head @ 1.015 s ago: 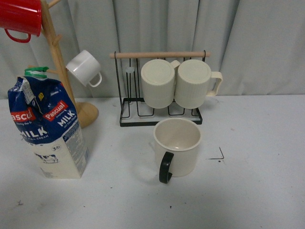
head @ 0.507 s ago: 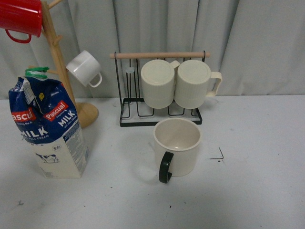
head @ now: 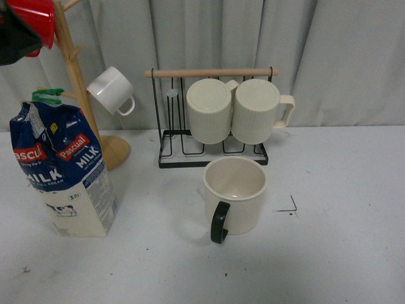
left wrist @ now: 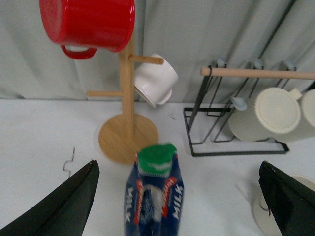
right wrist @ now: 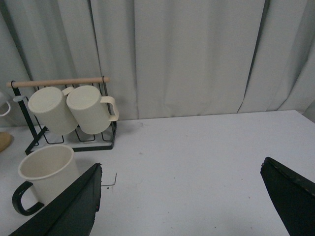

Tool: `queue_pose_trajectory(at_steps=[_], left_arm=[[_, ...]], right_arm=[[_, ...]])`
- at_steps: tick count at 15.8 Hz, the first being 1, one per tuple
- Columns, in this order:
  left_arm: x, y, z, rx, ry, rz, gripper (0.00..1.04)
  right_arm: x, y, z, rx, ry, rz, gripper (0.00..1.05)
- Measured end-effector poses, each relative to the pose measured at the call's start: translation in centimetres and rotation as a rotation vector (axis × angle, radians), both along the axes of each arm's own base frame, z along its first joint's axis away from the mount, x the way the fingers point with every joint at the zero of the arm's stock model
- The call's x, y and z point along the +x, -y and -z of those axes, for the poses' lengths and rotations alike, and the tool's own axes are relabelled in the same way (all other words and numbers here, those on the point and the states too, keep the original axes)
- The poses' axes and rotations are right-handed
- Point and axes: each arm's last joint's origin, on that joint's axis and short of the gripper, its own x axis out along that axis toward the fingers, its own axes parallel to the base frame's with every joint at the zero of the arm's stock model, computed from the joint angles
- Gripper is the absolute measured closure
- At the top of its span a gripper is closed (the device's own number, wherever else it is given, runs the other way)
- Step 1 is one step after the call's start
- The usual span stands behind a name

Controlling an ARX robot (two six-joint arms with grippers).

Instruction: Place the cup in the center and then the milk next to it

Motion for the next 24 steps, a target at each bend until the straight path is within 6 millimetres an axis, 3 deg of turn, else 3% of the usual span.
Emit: queue_pose_trajectory(at_steps=[1, 3, 7, 16, 21, 24], left_arm=[[2.2, -0.2, 0.3, 0.036, -0.036, 0.0, 0.07], [4.1, -0.9, 2.0, 0.081, -0.108, 0.003, 0.07], [4.8, -2.2, 3.3, 0.098, -0.159, -0.007, 0.07], [5.9, -2.1, 6.9, 0.079, -0.258, -0.003, 0.07], [5.9, -1.6, 7.1, 0.079, -0.261, 0.006, 0.65], [5.8, -1.5, 7.2, 0.059, -0.269, 0.005, 0.93]], right_arm=[[0.0, 0.0, 0.0, 0.0, 0.0, 0.0, 0.06], [0.0, 0.0, 0.0, 0.0, 0.0, 0.0, 0.06], [0.0, 0.0, 0.0, 0.0, 0.0, 0.0, 0.06], [0.0, 0.0, 0.0, 0.0, 0.0, 0.0, 0.06], [0.0, 0.0, 0.0, 0.0, 0.0, 0.0, 0.06], [0.0, 0.0, 0.0, 0.0, 0.0, 0.0, 0.06]])
